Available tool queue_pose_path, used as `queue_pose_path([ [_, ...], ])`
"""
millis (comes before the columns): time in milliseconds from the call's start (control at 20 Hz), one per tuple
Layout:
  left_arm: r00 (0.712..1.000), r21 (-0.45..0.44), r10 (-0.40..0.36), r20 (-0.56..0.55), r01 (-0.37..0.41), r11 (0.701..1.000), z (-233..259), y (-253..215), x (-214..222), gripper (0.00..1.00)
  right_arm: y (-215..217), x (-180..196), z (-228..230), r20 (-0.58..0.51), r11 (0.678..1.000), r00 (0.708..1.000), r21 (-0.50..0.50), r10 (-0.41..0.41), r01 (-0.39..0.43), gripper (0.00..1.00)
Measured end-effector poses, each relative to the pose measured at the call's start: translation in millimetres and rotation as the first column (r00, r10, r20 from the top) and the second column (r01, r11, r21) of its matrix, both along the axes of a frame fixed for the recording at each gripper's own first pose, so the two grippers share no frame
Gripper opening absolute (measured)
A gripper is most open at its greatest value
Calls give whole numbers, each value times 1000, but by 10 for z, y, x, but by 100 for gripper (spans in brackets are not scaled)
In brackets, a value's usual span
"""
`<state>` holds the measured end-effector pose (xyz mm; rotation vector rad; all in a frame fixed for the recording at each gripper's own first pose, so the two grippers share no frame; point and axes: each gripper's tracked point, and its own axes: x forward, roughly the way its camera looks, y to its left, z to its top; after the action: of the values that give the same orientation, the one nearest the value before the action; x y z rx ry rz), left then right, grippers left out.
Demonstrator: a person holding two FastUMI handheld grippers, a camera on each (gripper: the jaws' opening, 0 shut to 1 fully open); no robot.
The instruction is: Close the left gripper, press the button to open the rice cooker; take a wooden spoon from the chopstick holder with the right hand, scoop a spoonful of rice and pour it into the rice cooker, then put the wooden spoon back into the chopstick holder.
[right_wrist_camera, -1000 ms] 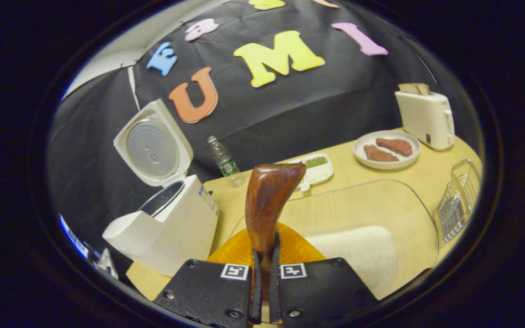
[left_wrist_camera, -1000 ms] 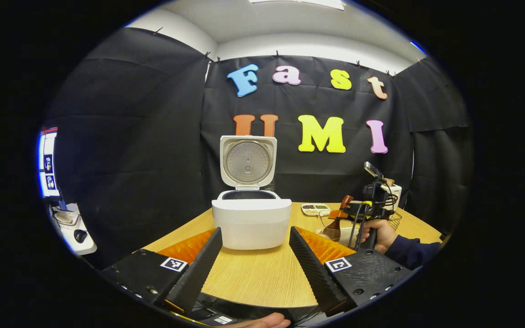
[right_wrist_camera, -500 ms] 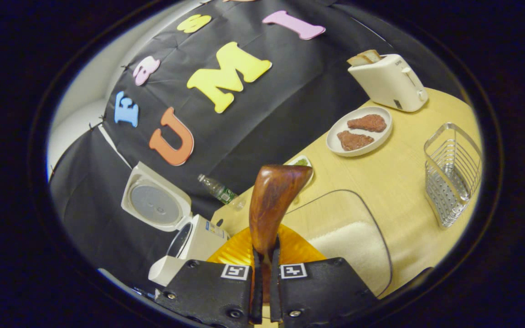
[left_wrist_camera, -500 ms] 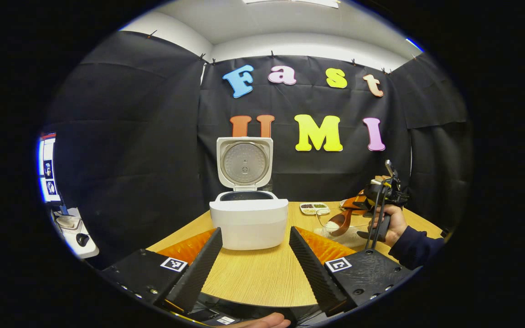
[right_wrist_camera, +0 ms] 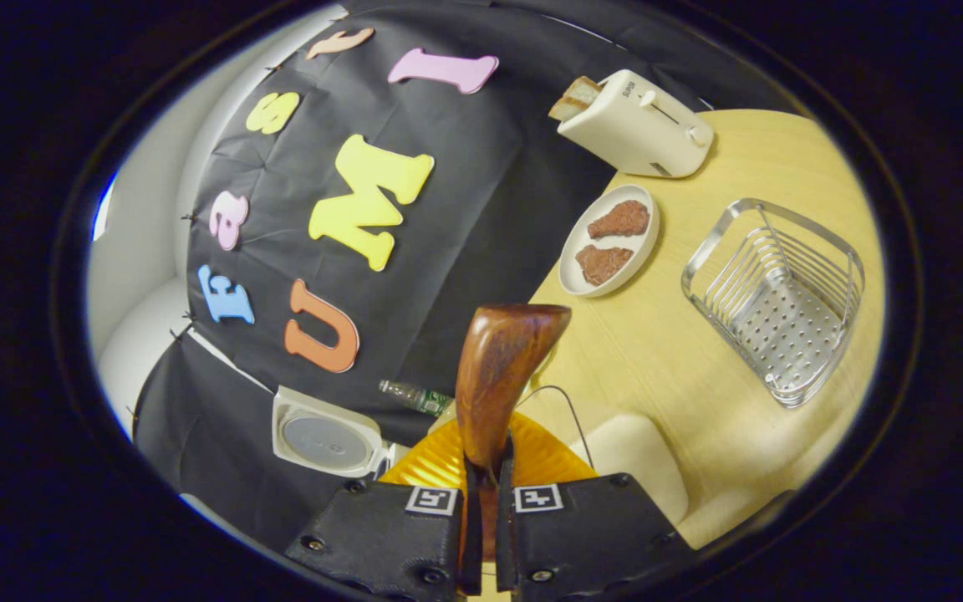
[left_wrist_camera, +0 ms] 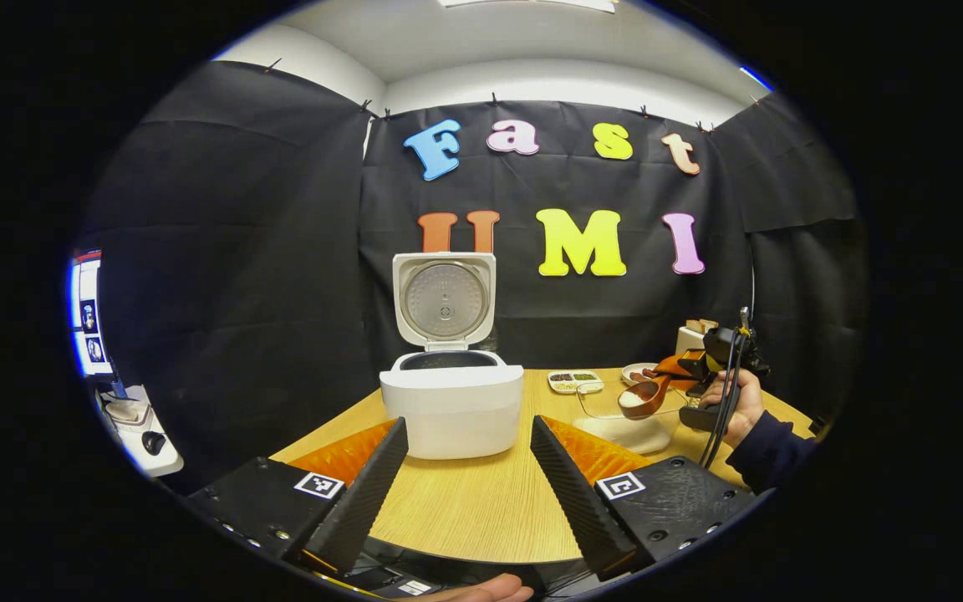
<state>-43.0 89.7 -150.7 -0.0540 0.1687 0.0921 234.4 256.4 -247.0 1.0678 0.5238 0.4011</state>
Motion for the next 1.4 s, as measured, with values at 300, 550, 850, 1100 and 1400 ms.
queue_pose_path([
  [300,1000,11,-9,7,9,1000,67,-40,-14,94,-83,-183,556,-5,933,997,353,71,-65,11],
  [550,1000,9,-18,23,18,1000,106,-33,-43,94,-3,-340,967,49,903,994,414,102,-113,11],
  [850,997,11,-23,73,22,1000,247,54,-174,94,450,-367,1285,85,916,985,361,153,-174,11],
  [1100,995,6,-28,101,28,1000,315,172,-245,94,1103,-244,1331,95,943,971,237,217,-234,11],
  [1400,995,3,-4,99,4,1000,287,423,-179,94,1991,16,1355,91,952,956,101,280,-288,11],
])
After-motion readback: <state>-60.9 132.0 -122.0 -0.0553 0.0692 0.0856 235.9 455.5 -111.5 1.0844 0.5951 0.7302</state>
